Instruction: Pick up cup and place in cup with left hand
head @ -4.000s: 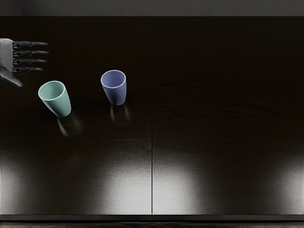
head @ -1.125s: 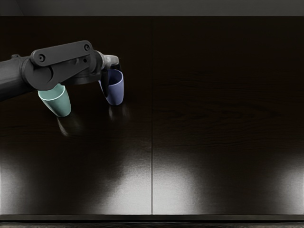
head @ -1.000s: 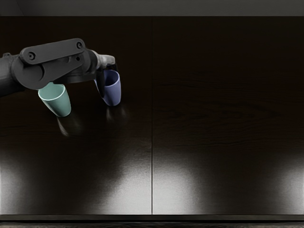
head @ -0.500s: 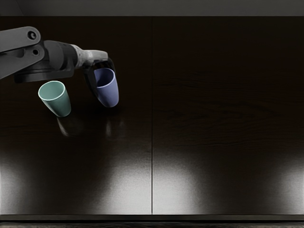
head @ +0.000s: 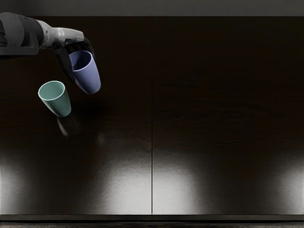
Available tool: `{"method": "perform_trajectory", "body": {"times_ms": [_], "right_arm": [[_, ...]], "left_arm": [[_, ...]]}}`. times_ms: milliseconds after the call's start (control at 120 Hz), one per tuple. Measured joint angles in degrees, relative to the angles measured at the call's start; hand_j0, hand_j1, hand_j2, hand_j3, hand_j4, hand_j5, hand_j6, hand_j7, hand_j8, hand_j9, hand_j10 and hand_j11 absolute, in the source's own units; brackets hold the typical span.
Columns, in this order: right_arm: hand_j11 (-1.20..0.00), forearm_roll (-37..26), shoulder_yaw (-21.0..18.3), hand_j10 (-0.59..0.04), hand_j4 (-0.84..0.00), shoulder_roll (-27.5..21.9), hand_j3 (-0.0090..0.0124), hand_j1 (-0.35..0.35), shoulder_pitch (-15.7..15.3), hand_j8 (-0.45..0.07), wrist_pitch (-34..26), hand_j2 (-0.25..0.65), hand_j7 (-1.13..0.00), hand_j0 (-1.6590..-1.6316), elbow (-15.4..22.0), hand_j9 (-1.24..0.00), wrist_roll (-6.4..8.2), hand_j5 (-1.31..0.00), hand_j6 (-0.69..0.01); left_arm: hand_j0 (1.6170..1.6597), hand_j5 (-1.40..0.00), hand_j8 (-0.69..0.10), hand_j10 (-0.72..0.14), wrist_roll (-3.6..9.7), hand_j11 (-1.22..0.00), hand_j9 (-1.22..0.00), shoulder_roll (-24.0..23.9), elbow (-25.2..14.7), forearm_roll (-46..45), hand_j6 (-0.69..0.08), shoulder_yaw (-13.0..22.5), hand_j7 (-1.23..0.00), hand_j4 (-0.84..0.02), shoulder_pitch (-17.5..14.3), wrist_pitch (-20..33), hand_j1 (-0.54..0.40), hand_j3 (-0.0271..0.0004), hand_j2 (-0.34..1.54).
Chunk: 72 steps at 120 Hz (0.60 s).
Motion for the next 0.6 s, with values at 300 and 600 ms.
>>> {"method": "perform_trajectory", "body": {"times_ms": [300,600], "right_arm": [[-0.04,0.0,0.0,-0.027,-0.028,0.0,0.0,-0.316,0.0,-0.028,0.0,-0.005,-0.04,-1.6581,0.0,-0.04,0.0,-0.04,-0.028],[-0.04,0.0,0.0,-0.028,-0.028,0.0,0.0,-0.316,0.0,-0.028,0.0,-0.006,-0.04,-1.6581,0.0,-0.04,0.0,-0.04,-0.028]], "left_arm": [[1.6548,-0.65,-0.321,-0.471,0.0,-0.64,-0.64,3.7,1.7,0.1,-0.272,-0.2,-0.64,-0.386,0.0,-1.0,-0.101,0.0,0.07],[1.6546,-0.65,-0.315,-0.468,0.01,-0.64,-0.64,5.6,1.8,-2.3,-0.268,-1.3,-0.65,-0.383,-0.3,-3.9,-0.122,0.0,0.09]]}}
